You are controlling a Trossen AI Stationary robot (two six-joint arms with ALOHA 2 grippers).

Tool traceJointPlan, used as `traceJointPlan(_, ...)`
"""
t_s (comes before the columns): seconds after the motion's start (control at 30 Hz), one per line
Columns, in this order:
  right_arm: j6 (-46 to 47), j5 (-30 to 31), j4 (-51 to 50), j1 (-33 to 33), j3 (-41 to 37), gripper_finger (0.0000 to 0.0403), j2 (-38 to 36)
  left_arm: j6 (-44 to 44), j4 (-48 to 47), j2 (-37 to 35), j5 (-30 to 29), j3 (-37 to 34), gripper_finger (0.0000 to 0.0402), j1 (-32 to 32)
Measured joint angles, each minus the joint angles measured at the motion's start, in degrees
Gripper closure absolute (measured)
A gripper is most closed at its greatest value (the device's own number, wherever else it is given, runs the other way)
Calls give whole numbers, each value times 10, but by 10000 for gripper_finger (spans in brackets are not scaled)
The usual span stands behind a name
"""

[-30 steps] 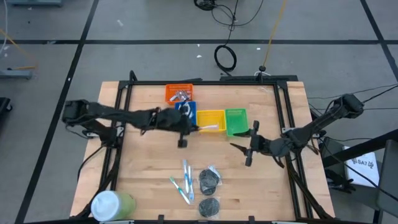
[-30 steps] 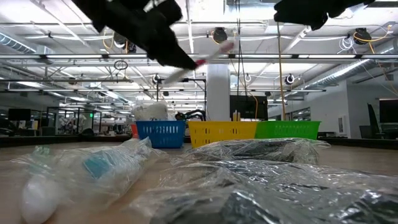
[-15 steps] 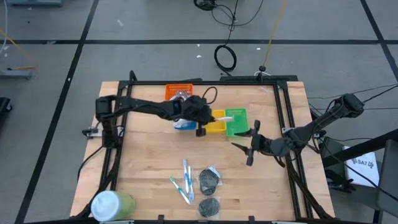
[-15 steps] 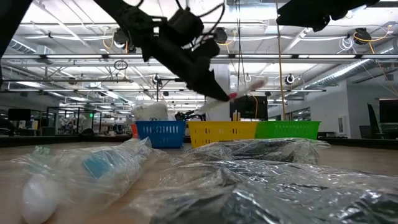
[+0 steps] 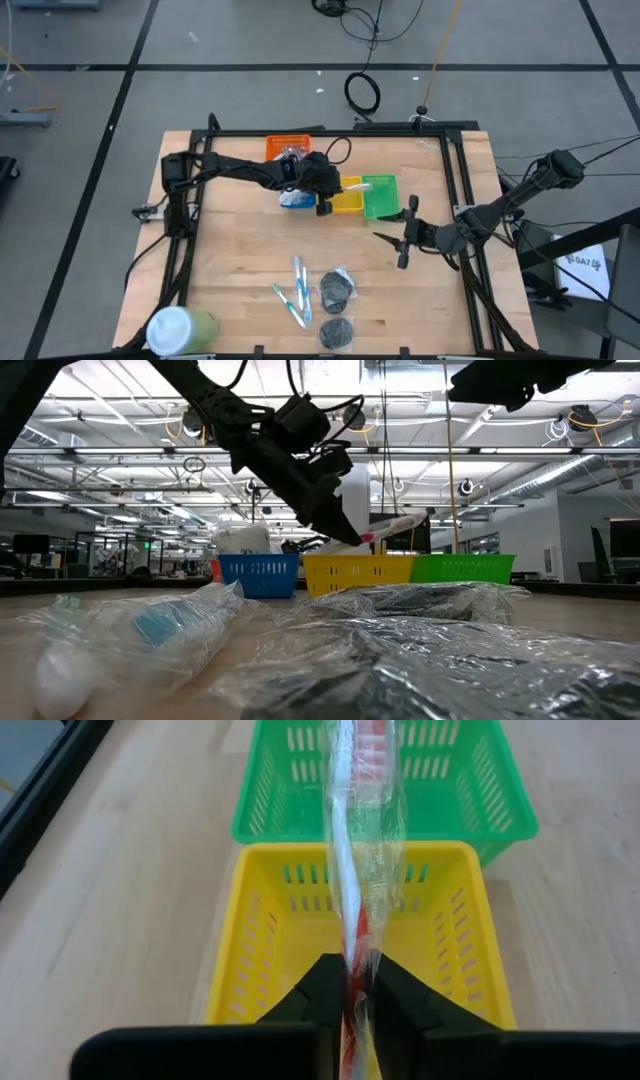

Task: Pick & Place Travel size toiletries
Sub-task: Put the orange toothbrush into the yellow basket, then put the green toothbrush into the yellow basket

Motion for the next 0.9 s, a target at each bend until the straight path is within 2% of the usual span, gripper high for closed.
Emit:
traceJointPlan(0.13, 0, 0, -2, 0, 0, 232, 0, -22, -5, 0, -16, 0, 341, -1)
traceJointPlan(0.33, 0, -1, -8, 0, 0, 232, 0, -12, -32, 0, -74, 0, 255, -10)
traceJointPlan(0.5, 4, -1, -12, 0, 0, 232, 0, 6, -28, -8, -76, 0, 185, -25)
traceJointPlan(0.63, 3, -1, -13, 0, 0, 232, 0, 19, -50, -37, -77, 0, 150, -34)
traceJointPlan(0.77, 4, -1, -15, 0, 0, 232, 0, -2, -139, -111, -77, 0, 135, -64)
traceJointPlan(0.9, 4, -2, -17, 0, 0, 232, 0, -69, -298, -191, -75, 0, 133, -130)
